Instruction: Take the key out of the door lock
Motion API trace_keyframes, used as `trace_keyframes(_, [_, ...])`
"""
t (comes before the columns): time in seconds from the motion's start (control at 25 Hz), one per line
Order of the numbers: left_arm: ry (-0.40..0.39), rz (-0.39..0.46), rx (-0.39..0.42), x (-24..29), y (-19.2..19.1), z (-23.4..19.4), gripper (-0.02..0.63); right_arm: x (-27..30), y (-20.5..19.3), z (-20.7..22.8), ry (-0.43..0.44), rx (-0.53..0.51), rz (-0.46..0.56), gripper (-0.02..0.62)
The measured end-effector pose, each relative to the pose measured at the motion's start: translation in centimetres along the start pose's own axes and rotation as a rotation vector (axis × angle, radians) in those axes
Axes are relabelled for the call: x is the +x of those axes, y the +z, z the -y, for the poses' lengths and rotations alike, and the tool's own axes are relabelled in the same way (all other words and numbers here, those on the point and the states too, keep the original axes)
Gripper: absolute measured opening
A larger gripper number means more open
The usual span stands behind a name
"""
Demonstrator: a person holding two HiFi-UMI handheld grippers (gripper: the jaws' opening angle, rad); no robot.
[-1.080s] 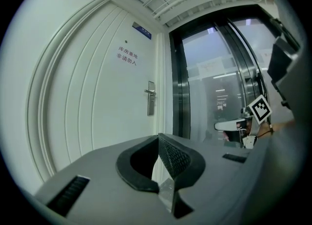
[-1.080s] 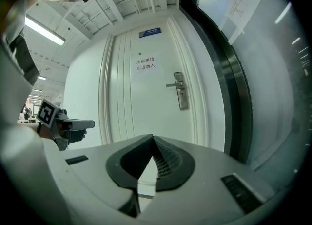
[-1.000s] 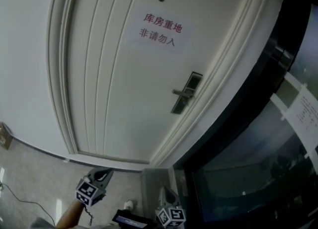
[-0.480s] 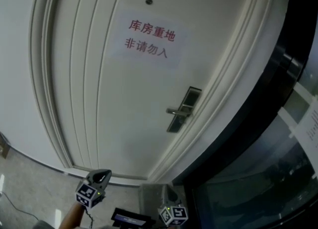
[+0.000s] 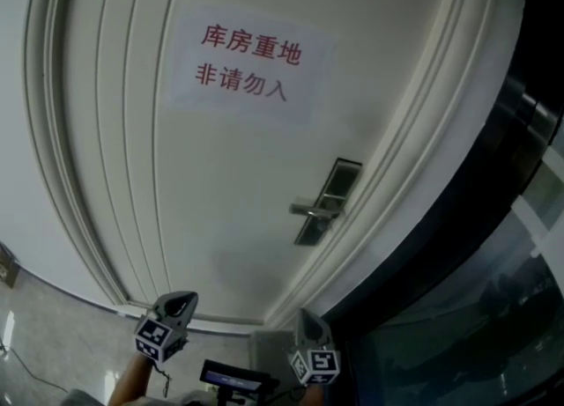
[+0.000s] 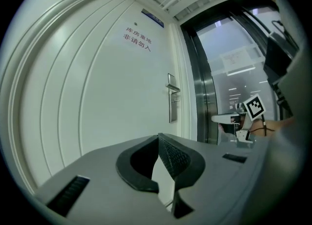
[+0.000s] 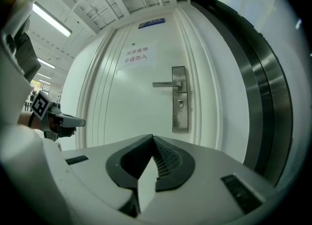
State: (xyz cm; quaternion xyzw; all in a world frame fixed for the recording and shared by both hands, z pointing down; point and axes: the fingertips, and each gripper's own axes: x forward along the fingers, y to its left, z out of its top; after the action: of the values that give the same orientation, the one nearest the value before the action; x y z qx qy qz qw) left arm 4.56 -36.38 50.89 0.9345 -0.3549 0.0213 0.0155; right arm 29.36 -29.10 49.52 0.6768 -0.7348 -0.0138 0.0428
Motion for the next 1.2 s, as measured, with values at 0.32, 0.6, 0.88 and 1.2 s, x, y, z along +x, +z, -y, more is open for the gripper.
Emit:
trace_keyframes(0.32, [0.02, -0.002, 0.002, 2.5, 0.0, -0.9, 0.006, 4.2, 4.2, 3.2, -0.048, -0.179, 0.056, 0.012])
trace_keyframes(0.6, [0.036, -0.014, 0.0, 3.4, 0.0, -1.4, 0.006, 7.6, 7.7, 5.1, -0.075, -0.42, 0.067, 0.012])
trace_keyframes(0.88, [0.047, -0.016, 0.008, 4.4, 0.1, -1.3, 0.006, 10.5, 10.2, 7.4, -0.168, -0.683, 0.091, 0.012])
trace_keyframes(1.2, [0.073, -0.032, -0.001, 4.4, -0.6, -1.5, 0.006, 13.9, 10.9, 8.5, -0.153, -0.851, 0.012, 0.106])
